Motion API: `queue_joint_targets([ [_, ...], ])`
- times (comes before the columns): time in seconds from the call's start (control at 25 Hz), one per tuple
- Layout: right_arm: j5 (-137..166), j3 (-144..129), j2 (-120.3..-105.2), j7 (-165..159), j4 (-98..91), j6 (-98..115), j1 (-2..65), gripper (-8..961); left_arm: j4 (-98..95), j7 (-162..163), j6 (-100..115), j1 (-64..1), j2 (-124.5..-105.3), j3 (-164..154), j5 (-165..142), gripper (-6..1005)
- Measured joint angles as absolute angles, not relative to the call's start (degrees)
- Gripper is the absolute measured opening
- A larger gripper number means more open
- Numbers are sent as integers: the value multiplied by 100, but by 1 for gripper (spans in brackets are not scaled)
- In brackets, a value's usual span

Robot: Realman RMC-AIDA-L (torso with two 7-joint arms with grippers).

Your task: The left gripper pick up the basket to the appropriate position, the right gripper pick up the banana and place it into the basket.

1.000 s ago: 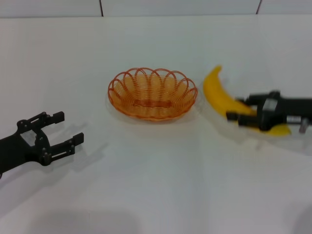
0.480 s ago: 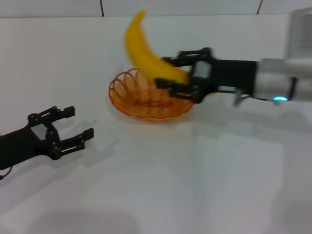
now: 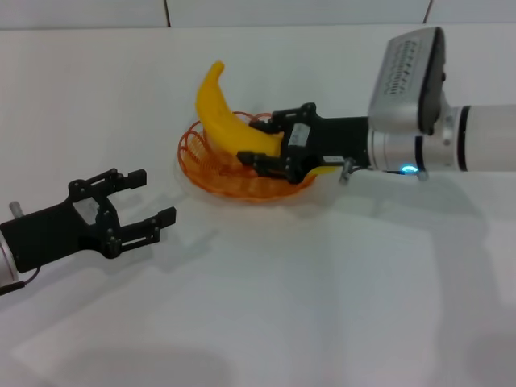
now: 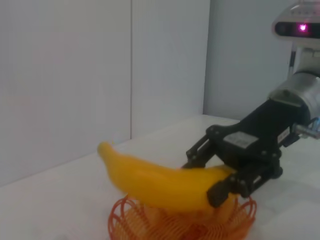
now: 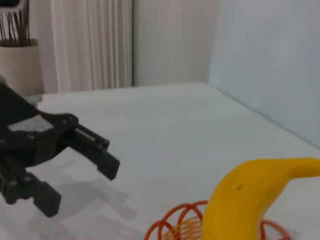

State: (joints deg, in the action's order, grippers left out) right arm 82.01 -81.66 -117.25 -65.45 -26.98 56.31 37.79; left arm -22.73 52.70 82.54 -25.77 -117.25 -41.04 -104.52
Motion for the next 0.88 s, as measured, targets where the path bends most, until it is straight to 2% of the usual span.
queue_joint_targets([
  [0.28,8203,-8514,-11685,-7021,-3067,5722,3696,598,-2241,5265,8262,-2523,-11710,-4087,-10436,802],
  [0.48,8203,-8264,-11524,-7220,-3935,6510,2993,797,-2290,5258,8263,-2370,-11692,-4048,-10399,802],
  [0.68,8222,-7361,-11342,-7020,-4383,7400,2070,794,-2292,5163,8262,-2348,-11690,-4046,-10353,802],
  [0.88,8234,-6536,-11182,-6493,-3764,7910,1742,792,-2294,5152,8215,-2260,-11685,-4039,-10296,802],
])
